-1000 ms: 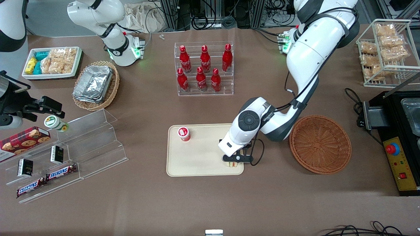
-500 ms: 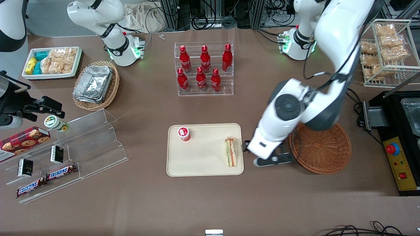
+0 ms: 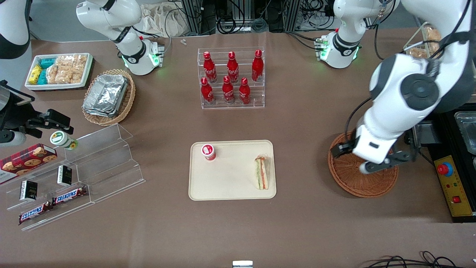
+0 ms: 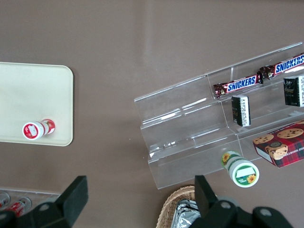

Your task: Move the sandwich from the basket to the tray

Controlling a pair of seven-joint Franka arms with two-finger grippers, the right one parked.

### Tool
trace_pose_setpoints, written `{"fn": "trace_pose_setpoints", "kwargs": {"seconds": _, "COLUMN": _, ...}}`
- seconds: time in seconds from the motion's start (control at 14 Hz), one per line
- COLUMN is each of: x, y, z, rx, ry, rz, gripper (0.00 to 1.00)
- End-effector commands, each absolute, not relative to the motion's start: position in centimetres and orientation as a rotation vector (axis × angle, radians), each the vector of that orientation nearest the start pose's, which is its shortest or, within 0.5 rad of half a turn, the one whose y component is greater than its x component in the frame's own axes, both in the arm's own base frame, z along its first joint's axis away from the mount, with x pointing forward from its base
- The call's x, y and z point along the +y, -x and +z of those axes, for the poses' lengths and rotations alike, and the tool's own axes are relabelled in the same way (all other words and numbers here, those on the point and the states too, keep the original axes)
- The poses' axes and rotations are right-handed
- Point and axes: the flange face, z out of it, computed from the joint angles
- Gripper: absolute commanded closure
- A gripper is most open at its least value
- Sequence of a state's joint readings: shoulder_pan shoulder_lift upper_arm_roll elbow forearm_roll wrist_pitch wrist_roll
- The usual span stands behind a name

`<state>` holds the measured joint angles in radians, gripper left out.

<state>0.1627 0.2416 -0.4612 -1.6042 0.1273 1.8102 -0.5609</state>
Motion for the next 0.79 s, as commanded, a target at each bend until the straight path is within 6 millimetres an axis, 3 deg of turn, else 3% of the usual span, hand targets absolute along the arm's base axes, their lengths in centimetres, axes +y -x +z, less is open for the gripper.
{"fn": "trace_pose_setpoints", "kwargs": {"seconds": 0.0, "x": -10.6, "y": -58.2, "z": 53.2, "rx": -0.255, "ry": 3.132, "rz": 0.064, "gripper": 0.0}}
{"fn": "trace_pose_setpoints", "kwargs": {"seconds": 0.07, "x": -7.9, "y": -57.7, "z": 54.2, "rx": -0.252, "ry": 3.148, "rz": 0.053, "gripper": 0.0}}
{"fn": "trace_pose_setpoints", "kwargs": {"seconds": 0.21, "x": -5.9, "y": -56.4, "z": 55.4, "rx": -0.142, "ry": 3.187, "rz": 0.047, "gripper": 0.0}}
{"fn": "trace_pose_setpoints", "kwargs": {"seconds": 0.36, "x": -5.2, "y": -54.7, "z": 56.1, "rx": -0.006, "ry": 3.182, "rz": 0.038, "gripper": 0.0}}
{"fn": "trace_pose_setpoints", "kwargs": {"seconds": 0.43, "x": -3.9, "y": -54.4, "z": 56.8, "rx": 0.039, "ry": 3.183, "rz": 0.021, "gripper": 0.0}}
{"fn": "trace_pose_setpoints", "kwargs": {"seconds": 0.71, "x": -3.4, "y": -55.6, "z": 59.5, "rx": 0.283, "ry": 3.176, "rz": 0.039, "gripper": 0.0}}
